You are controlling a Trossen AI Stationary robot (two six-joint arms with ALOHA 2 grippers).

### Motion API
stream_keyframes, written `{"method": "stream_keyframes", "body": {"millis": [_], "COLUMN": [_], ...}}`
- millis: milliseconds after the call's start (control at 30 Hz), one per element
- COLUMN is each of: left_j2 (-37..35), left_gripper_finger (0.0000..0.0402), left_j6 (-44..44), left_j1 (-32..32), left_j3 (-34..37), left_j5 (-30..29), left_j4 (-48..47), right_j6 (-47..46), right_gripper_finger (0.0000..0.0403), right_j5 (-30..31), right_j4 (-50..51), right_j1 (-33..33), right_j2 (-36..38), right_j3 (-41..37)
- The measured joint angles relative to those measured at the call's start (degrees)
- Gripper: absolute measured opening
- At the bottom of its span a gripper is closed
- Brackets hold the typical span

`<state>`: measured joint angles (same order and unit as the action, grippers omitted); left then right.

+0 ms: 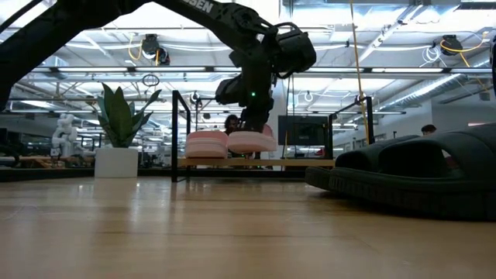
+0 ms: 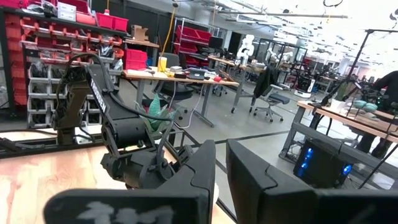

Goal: Pick and place slides into the shelf
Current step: Put the pink slide on the shelf

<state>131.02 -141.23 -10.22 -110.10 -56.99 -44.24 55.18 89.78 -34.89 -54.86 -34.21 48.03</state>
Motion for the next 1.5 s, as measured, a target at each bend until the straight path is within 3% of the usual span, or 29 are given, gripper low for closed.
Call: {"method": "stream_keyframes", "body": {"millis": [933, 1500], "left_j2": [2.1, 2.0], "left_gripper_finger": [0.0, 0.0], "left_j6": [-0.2, 0.0], "left_j1": [0.7, 0.2], "left_j3": [0.0, 0.0], "left_j5": [-0.1, 0.0], "left_j4": [5.0, 0.7], "right_j6": [1.2, 1.2], "right_gripper_finger": [0.0027, 0.0027], "right_j5": [-1.3, -1.2], "right_j4": [0.1, 0.9], "right_j1": [0.0, 0.0], "right_j2": [0.1, 0.1], "right_j3": [0.0, 0.0]}}
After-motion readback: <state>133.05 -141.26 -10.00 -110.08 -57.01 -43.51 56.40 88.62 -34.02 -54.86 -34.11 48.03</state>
